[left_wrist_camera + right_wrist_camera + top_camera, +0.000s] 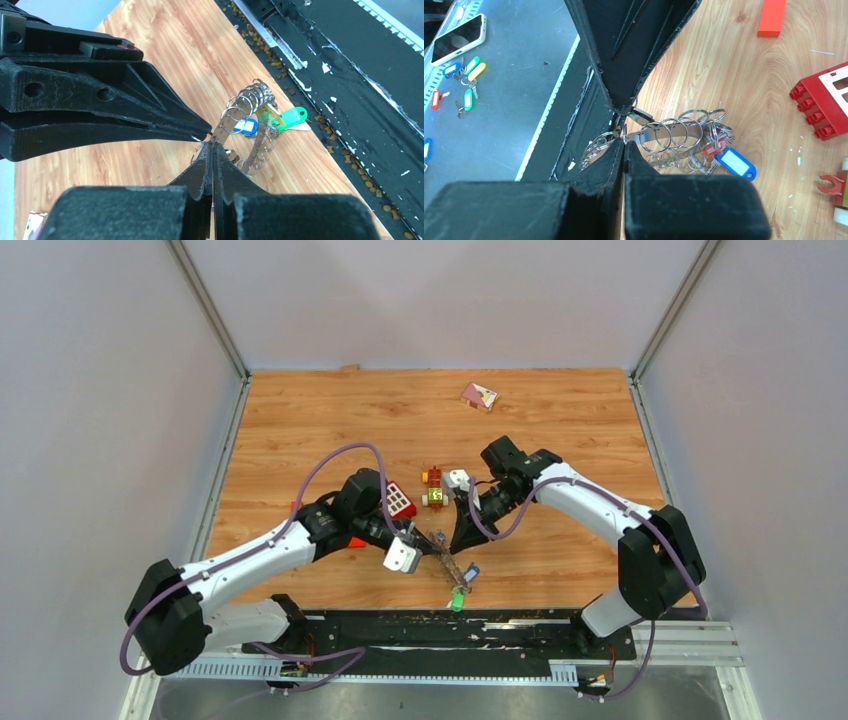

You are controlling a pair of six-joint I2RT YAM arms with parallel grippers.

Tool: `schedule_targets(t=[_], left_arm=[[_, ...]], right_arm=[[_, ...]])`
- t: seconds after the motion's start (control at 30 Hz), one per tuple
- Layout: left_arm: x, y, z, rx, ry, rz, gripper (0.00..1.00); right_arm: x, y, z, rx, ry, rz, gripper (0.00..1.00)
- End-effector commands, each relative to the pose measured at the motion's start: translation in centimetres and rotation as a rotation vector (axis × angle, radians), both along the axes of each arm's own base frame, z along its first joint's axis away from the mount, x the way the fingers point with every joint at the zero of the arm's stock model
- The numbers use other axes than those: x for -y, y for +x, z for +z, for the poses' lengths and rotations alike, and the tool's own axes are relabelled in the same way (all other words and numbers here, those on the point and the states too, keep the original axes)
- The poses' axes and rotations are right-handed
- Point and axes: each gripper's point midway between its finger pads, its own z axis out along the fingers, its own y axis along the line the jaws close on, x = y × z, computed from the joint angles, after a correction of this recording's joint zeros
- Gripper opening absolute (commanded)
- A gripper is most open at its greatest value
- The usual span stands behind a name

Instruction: Put the keys on the keyring

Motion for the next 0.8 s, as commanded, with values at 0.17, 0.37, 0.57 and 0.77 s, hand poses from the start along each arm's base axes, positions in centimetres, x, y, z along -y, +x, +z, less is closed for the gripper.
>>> schedule_targets(t=[0.17, 0.37, 0.57, 0.77], left_arm=[[1.0, 1.5, 1.2, 0.028, -0.038, 0.039, 0.00], [1.2, 1.7, 1.5, 0.023, -0.048, 0.049, 0.00], [1.1, 1.1, 1.4, 0.004, -0.049, 0.024, 0.00], [0.8, 0.3, 0.8, -0.017, -0.032, -0.011, 0.00]], right_arm=[[-1.0, -0.4, 1.6, 0.020, 0.071, 0.055, 0.00], [-1.0, -0.6, 1.4, 0.020, 0.064, 0.061, 0.00], [-1.2, -0.5, 1.5, 0.023, 0.062, 0.059, 0.00], [-1.3, -0.4, 1.6, 0.019, 0.063, 0.054, 0.00]])
